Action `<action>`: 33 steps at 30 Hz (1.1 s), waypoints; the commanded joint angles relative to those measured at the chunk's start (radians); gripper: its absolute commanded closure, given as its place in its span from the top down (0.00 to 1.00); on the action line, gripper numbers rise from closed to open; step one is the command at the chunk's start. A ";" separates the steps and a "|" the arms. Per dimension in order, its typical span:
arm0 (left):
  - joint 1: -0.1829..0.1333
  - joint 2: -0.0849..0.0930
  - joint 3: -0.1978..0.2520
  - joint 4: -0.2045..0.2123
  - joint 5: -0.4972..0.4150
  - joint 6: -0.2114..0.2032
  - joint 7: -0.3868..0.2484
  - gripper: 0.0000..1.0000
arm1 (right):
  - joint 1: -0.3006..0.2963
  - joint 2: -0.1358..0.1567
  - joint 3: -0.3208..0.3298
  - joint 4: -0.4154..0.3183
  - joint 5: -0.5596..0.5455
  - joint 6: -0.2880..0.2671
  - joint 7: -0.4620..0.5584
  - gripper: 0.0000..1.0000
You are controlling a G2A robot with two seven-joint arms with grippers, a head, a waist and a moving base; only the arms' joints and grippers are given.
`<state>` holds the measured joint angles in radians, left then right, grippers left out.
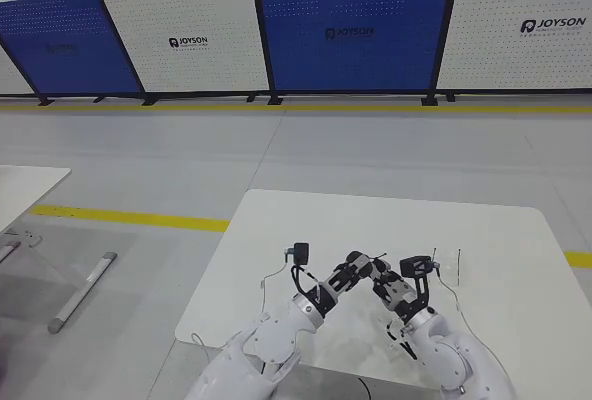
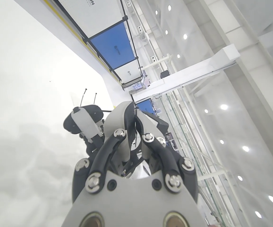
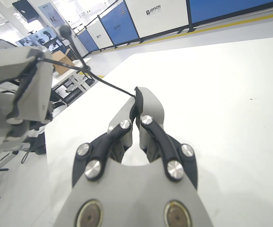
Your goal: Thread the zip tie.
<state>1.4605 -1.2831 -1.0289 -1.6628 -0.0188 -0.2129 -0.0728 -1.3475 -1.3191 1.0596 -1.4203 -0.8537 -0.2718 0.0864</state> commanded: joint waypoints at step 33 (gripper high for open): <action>-0.007 -0.003 0.007 0.007 0.017 0.011 0.038 0.00 | -0.025 0.004 0.016 -0.039 0.005 -0.027 0.009 0.40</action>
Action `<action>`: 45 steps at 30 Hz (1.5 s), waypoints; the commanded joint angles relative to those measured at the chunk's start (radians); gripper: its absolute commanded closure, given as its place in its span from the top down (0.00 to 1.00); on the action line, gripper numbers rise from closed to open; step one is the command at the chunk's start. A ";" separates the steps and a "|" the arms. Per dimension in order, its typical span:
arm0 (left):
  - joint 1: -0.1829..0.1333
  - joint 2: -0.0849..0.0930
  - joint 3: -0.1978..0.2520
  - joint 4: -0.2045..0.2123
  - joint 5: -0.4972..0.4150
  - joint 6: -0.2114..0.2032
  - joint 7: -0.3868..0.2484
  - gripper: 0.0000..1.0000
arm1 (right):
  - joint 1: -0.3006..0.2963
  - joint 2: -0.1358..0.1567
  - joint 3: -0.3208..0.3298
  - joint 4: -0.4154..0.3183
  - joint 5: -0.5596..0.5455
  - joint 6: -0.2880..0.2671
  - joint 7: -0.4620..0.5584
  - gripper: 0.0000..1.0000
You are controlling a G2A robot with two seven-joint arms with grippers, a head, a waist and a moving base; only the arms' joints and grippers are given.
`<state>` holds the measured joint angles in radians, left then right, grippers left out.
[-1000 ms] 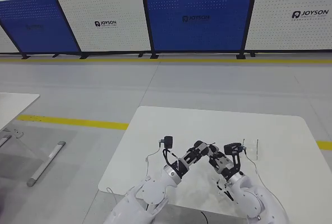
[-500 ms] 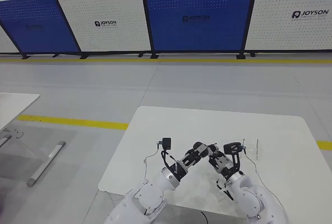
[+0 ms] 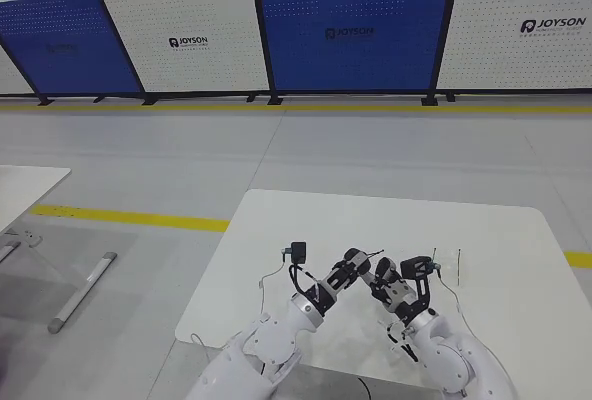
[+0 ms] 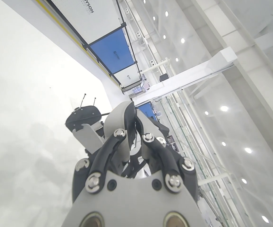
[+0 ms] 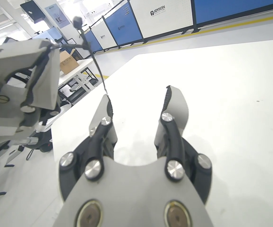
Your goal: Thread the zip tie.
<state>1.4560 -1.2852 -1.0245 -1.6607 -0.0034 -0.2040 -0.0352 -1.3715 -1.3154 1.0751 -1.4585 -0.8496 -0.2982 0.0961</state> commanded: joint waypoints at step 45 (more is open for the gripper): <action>-0.039 -0.015 0.036 0.060 0.016 0.003 0.001 0.00 | 0.006 0.000 0.002 -0.007 0.002 0.010 0.009 0.00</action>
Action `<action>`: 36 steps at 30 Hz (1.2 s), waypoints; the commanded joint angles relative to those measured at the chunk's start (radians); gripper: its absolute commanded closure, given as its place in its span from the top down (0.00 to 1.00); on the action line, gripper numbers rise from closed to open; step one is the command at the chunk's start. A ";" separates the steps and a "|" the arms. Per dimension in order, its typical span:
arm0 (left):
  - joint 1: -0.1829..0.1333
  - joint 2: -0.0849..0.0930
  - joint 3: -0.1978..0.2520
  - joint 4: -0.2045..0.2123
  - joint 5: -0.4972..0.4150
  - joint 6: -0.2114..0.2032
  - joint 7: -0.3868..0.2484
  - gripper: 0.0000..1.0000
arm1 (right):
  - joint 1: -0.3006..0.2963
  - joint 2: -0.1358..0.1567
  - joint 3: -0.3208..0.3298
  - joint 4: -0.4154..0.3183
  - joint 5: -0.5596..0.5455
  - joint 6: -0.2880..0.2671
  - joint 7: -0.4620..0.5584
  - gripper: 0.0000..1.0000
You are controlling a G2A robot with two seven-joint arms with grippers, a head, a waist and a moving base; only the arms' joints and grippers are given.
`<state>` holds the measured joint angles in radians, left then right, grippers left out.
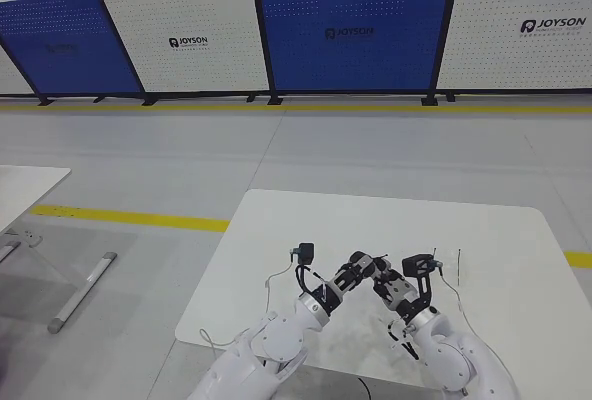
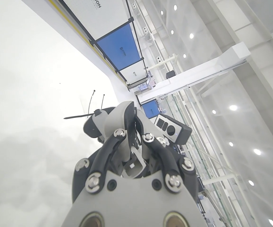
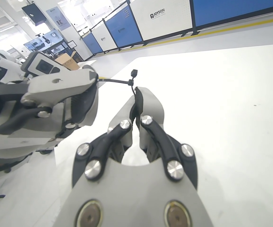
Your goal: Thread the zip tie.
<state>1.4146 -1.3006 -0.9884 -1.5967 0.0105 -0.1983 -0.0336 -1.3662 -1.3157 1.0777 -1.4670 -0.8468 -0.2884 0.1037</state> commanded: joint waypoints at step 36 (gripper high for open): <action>0.031 0.008 -0.030 -0.052 0.004 -0.050 -0.022 0.00 | 0.013 -0.002 -0.022 0.015 -0.046 0.011 0.024 0.00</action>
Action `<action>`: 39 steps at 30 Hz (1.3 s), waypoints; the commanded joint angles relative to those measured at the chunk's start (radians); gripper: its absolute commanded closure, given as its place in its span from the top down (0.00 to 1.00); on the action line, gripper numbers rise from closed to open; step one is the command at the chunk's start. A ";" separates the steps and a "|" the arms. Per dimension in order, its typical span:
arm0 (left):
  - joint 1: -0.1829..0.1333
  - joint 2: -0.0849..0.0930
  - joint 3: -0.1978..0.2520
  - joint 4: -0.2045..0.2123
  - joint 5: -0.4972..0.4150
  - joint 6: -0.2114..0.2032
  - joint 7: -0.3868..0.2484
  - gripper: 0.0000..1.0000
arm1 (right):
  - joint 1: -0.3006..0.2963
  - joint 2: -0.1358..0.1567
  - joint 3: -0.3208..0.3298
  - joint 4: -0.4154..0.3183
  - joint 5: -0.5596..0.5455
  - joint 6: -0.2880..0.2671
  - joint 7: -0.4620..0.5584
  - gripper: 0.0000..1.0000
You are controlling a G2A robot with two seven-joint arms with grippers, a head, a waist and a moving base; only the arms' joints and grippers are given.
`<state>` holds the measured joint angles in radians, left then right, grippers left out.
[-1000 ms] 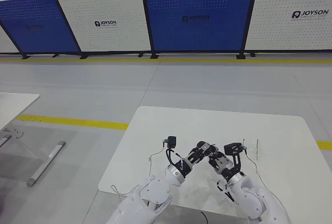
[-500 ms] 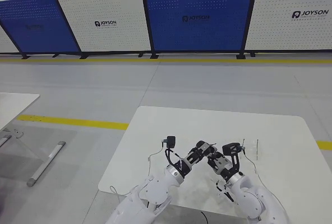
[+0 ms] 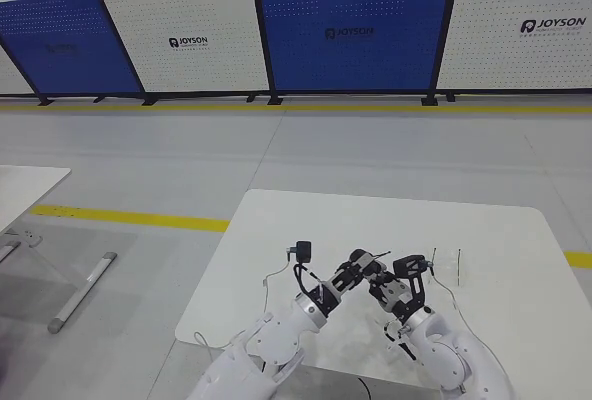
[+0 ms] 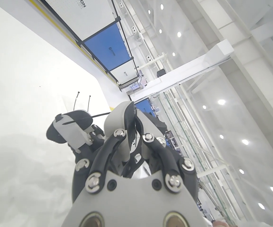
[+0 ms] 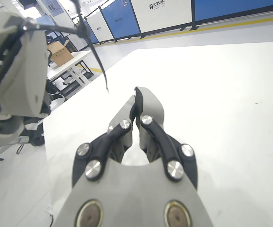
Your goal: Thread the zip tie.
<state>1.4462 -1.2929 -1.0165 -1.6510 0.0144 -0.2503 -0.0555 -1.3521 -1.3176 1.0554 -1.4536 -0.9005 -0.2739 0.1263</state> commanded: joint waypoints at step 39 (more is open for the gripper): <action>-0.037 -0.010 0.016 0.066 -0.012 0.030 0.010 0.00 | -0.016 0.004 0.025 -0.028 0.073 -0.031 0.001 0.36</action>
<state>1.4085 -1.3025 -1.0015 -1.5852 0.0016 -0.2196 -0.0453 -1.3682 -1.3133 1.0796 -1.4804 -0.8277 -0.3059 0.1277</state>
